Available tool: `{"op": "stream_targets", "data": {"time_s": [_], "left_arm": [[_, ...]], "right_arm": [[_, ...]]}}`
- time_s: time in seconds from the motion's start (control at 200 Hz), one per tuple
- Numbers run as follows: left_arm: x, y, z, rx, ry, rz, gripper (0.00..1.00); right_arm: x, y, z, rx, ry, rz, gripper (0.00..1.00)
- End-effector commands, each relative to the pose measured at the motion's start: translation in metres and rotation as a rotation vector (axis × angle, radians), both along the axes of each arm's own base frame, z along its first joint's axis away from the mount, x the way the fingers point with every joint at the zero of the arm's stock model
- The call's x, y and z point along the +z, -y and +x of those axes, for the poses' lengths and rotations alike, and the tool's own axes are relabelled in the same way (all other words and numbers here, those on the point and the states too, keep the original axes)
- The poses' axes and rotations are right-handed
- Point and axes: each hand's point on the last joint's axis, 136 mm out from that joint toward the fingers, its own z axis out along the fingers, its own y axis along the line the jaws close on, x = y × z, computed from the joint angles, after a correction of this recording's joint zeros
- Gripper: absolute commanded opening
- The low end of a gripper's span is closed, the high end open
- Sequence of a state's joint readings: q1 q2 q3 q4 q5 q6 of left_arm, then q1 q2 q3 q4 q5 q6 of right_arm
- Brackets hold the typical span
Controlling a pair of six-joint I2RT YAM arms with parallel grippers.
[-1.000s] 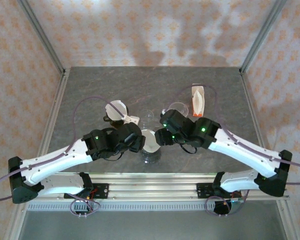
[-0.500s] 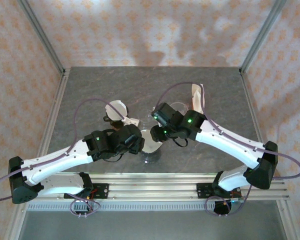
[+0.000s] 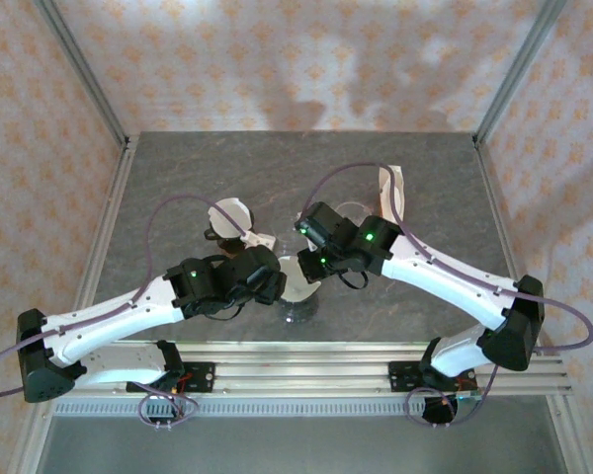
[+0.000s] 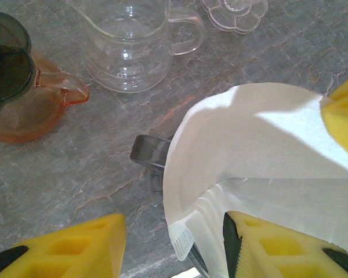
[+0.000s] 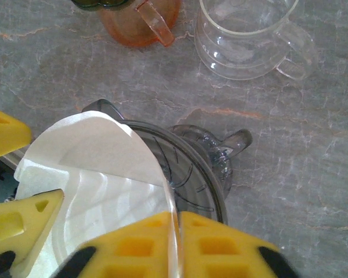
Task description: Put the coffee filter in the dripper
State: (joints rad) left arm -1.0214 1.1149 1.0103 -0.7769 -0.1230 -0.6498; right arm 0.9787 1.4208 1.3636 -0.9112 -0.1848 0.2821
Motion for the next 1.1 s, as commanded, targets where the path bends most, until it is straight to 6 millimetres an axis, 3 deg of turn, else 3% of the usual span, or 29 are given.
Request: {"op": "stream_targets", "data": {"time_s": [0.0,0.29,0.485,0.856,0.921,1.096], "left_arm": [[-0.001,0.001,-0.002,-0.001,0.001,-0.011,0.49],[-0.006,-0.002,-0.004,0.007,-0.006,-0.015,0.49],[-0.007,-0.001,-0.004,0.008,-0.009,-0.022,0.5],[0.007,-0.004,-0.003,0.032,0.026,-0.13,0.71],[0.003,-0.005,-0.003,0.035,0.014,-0.122,0.7],[-0.003,-0.007,-0.003,0.05,0.003,-0.117,0.56]], "right_arm": [[0.009,0.002,0.008,-0.025,0.034,0.001,0.0],[-0.003,0.013,0.015,-0.051,0.105,-0.132,0.0],[-0.004,0.01,0.015,-0.036,0.148,-0.189,0.0],[-0.003,0.008,0.013,-0.032,0.147,-0.182,0.0],[-0.003,0.008,0.013,-0.032,0.146,-0.18,0.0],[-0.004,0.007,0.013,-0.037,0.143,-0.174,0.0]]}}
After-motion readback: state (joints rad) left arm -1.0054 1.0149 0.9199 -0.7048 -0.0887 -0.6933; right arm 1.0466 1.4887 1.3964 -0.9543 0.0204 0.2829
